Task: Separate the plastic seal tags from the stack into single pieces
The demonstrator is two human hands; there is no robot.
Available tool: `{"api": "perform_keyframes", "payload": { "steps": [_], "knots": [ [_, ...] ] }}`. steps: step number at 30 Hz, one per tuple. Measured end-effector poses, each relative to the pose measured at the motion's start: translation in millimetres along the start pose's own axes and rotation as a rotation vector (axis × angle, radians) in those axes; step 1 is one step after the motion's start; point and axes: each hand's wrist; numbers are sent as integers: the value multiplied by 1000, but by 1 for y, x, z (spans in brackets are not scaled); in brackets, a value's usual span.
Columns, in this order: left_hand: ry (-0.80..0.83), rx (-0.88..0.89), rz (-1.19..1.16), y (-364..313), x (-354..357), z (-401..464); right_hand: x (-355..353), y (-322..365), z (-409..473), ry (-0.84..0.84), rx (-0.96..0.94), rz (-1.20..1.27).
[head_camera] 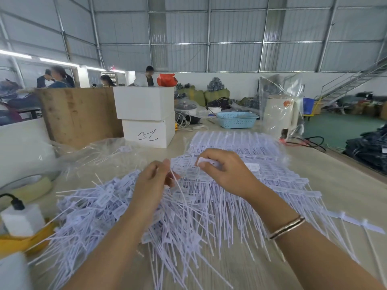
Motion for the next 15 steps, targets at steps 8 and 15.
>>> {"api": "perform_keyframes", "payload": {
  "steps": [8,15],
  "knots": [
    [-433,247,605,13,-21,18,3,4,-1,167,4,-166],
    [-437,334,832,14,-17,13,8,9,-2,178,68,49]
  ]
}}
Point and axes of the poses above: each hand's wrist, its own z-axis towards the middle knuckle, its own x-axis out of the palm, y = z × x, and after that the axes turned 15 degrees about -x, right-handed
